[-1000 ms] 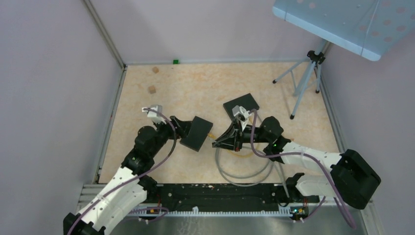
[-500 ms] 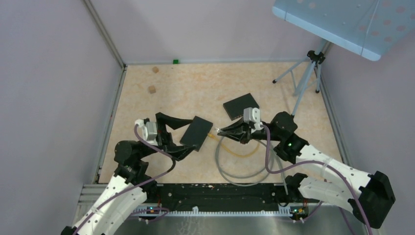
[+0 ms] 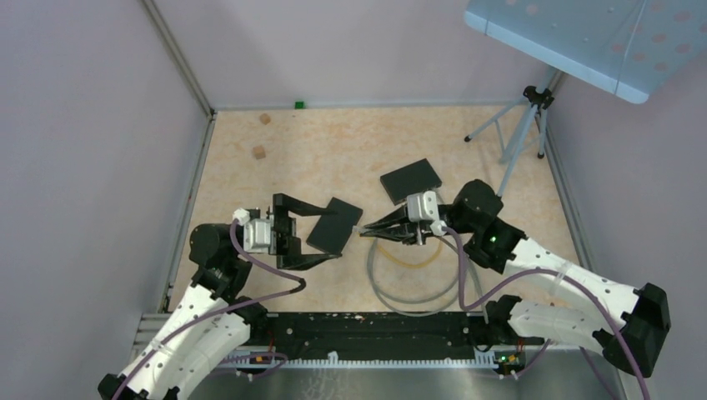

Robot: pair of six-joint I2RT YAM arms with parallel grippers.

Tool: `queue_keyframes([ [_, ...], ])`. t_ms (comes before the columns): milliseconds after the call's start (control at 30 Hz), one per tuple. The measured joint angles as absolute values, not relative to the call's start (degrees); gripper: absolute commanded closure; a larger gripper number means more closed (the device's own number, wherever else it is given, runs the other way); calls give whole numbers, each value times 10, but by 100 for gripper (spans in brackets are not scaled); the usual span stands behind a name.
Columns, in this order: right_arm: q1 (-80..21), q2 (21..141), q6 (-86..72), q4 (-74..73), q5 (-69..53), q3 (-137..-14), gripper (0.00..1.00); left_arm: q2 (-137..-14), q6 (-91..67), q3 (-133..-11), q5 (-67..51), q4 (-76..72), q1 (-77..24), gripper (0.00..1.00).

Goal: Insert the plug into the switch port
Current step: Adjust the connector.

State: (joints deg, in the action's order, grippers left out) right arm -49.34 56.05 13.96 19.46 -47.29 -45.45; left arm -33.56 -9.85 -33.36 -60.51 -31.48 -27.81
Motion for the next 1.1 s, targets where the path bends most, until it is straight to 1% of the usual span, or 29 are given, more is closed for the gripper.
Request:
queue_keyframes([
  [133, -516, 574, 148, 184, -473, -464, 100, -352, -93, -343, -627, -313, -279, 23],
  [267, -525, 581, 149, 182, -472, -470, 100, -357, -91, -350, -640, -311, -283, 31],
  [567, -531, 604, 137, 193, -466, -479, 100, -376, -91, -368, -667, -308, -291, 44],
  [633, -533, 609, 136, 197, -464, -483, 100, -380, -90, -368, -669, -305, -292, 45],
  [800, -537, 613, 132, 210, -461, -489, 100, -388, -88, -370, -670, -293, -295, 54],
  [967, -544, 617, 130, 212, -460, -493, 100, -389, -85, -376, -670, -289, -296, 57],
  [1100, -548, 618, 129, 211, -461, -496, 100, -389, -83, -376, -668, -288, -296, 65],
])
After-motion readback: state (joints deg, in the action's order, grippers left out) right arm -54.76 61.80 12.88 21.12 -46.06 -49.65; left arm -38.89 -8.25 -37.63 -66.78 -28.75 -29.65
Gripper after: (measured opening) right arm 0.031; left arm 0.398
